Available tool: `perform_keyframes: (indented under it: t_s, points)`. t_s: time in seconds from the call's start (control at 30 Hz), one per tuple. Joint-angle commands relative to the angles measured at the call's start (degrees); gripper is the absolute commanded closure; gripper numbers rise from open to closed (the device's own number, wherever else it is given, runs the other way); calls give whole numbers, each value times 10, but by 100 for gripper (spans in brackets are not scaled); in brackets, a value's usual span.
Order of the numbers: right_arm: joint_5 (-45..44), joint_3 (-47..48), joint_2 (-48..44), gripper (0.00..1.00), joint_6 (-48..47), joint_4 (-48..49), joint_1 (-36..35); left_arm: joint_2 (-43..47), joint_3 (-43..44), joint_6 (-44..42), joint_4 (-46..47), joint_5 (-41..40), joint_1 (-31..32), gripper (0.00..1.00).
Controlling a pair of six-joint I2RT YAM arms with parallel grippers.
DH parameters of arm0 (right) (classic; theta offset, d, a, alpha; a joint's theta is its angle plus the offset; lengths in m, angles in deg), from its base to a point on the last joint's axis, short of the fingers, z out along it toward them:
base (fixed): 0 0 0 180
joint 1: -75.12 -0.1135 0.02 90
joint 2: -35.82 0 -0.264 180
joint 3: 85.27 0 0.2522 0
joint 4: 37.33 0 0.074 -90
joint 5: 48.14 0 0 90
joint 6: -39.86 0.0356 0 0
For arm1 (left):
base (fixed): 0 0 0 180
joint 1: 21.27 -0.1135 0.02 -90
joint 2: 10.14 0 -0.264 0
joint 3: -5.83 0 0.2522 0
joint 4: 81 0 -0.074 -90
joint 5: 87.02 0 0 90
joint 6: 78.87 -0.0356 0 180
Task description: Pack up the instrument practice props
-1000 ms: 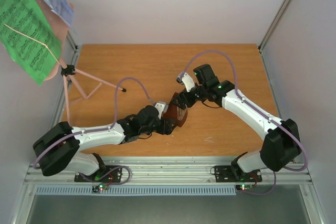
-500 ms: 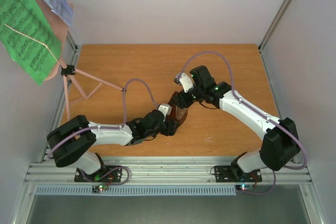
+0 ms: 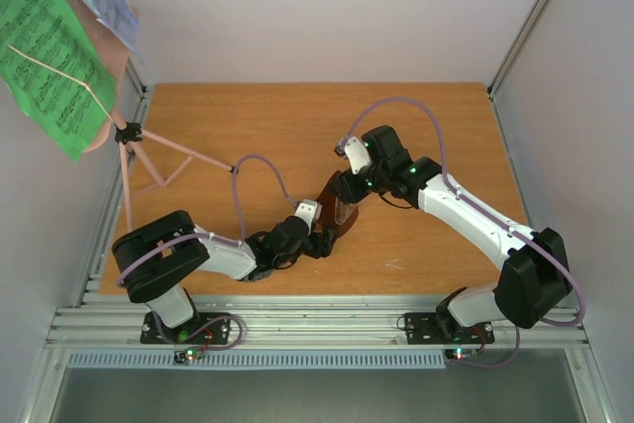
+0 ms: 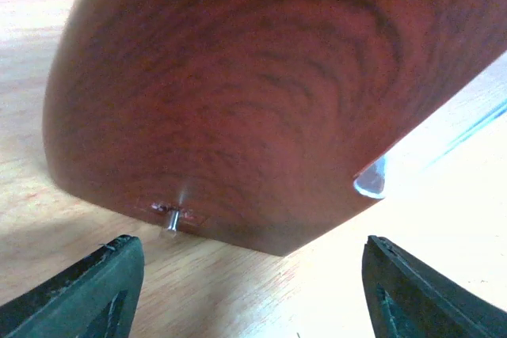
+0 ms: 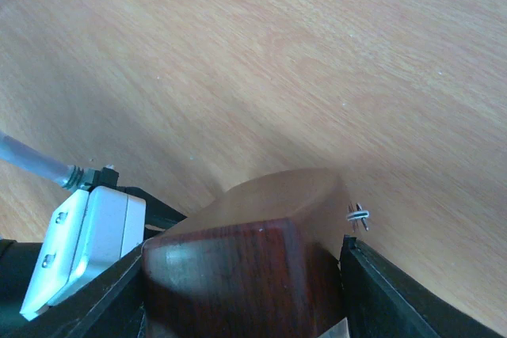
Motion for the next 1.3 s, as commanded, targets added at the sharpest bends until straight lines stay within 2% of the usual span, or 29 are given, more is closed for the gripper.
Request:
perform_keyframes:
  t_s: [0.0, 0.37, 0.8, 1.1, 1.27]
  points:
    - [-9, -6, -12, 40, 17, -8, -1, -28, -12, 5, 102, -9, 2, 23]
    - [5, -18, -11, 40, 28, 7, -1, -45, -4, -18, 93, -48, 2, 20]
    - [13, -27, -11, 41, 33, 13, -1, -71, 26, -32, 83, -49, 2, 21]
    - [24, -36, -12, 41, 36, 22, -1, -73, 26, -28, 89, -70, 2, 28]
    - [23, -40, -14, 41, 37, 22, -1, -68, 22, -19, 89, -76, 2, 35]
